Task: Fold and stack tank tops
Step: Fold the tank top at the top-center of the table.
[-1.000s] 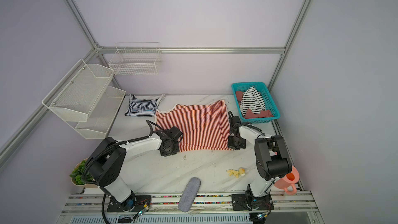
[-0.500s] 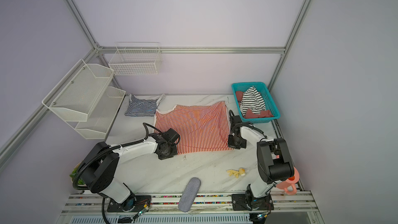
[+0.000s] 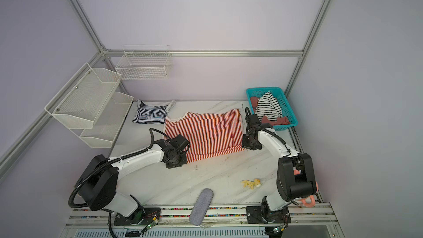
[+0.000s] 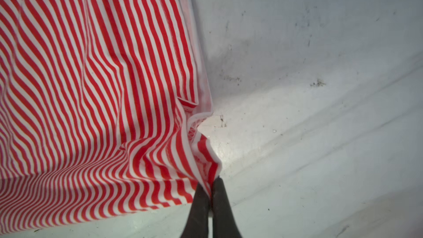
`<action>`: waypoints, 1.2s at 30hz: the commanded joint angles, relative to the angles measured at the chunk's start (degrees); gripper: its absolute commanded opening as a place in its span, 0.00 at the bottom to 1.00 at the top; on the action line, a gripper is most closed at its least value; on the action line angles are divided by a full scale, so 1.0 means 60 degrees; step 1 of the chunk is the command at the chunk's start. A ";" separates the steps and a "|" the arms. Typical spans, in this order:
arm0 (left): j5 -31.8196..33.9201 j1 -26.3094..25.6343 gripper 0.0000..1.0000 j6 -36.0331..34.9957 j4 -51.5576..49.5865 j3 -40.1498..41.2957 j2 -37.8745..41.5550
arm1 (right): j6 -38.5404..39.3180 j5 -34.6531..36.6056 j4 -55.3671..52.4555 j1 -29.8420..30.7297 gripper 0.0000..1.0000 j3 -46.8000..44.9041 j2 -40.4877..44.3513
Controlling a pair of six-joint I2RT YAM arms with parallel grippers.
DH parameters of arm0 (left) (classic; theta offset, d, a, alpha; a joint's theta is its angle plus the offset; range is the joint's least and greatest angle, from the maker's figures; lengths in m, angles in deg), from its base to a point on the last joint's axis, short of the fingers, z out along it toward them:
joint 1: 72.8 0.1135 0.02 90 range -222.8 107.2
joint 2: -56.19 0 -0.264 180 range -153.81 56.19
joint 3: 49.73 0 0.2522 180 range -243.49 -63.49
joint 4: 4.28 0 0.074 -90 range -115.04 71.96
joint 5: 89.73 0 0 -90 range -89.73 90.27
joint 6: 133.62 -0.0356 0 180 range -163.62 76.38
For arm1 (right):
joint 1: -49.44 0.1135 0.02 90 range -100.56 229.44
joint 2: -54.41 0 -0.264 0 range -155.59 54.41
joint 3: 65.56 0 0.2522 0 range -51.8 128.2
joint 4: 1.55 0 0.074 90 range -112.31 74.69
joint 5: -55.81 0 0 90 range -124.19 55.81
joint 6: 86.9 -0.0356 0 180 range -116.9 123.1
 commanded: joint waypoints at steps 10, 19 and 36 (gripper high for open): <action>0.0638 0.0861 0.00 -0.1896 -0.1279 -0.2777 -0.1174 | 0.0591 0.0306 -0.0357 -0.0100 0.00 0.1482 -0.1634; 0.0622 0.1178 0.00 -0.2726 -0.1654 -0.4036 -0.2302 | 0.0796 0.0387 -0.0386 -0.0158 0.00 0.2256 -0.2454; 0.0546 0.1552 0.00 -0.3811 -0.2358 -0.6173 -0.3929 | 0.1114 0.0459 -0.0621 -0.0627 0.00 0.3227 -0.3355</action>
